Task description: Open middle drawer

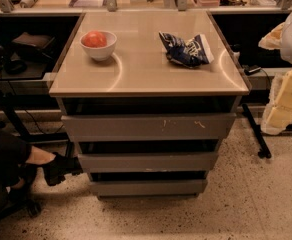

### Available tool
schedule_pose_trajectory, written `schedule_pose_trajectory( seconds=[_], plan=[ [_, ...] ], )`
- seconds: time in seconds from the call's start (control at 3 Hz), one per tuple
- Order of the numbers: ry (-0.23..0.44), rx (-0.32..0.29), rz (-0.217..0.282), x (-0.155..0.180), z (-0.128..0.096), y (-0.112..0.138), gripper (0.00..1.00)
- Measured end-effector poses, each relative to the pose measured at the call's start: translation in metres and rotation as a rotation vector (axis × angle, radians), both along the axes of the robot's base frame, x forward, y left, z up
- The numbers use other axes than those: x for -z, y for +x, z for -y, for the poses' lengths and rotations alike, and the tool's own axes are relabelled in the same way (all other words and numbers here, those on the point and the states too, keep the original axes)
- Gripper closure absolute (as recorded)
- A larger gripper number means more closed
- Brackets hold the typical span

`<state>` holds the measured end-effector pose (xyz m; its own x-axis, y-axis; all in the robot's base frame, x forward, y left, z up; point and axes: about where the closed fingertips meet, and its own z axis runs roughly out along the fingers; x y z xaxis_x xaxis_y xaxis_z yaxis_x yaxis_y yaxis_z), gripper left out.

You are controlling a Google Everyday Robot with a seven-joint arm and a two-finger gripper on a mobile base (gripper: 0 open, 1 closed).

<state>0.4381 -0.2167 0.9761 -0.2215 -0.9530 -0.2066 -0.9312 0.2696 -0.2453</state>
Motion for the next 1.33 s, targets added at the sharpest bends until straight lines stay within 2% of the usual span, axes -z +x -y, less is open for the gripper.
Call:
schedule_pose_trajectory(
  seconds=[0.67,1.0,1.33],
  plan=[
    [0.004,-0.016,0.012,0.004,-0.005,-0.001,0.00],
    [0.065,-0.101,0.044,0.025,-0.039,-0.020,0.00],
    [0.204,-0.212,0.019,0.086,-0.107,-0.035,0.00]
  ],
)
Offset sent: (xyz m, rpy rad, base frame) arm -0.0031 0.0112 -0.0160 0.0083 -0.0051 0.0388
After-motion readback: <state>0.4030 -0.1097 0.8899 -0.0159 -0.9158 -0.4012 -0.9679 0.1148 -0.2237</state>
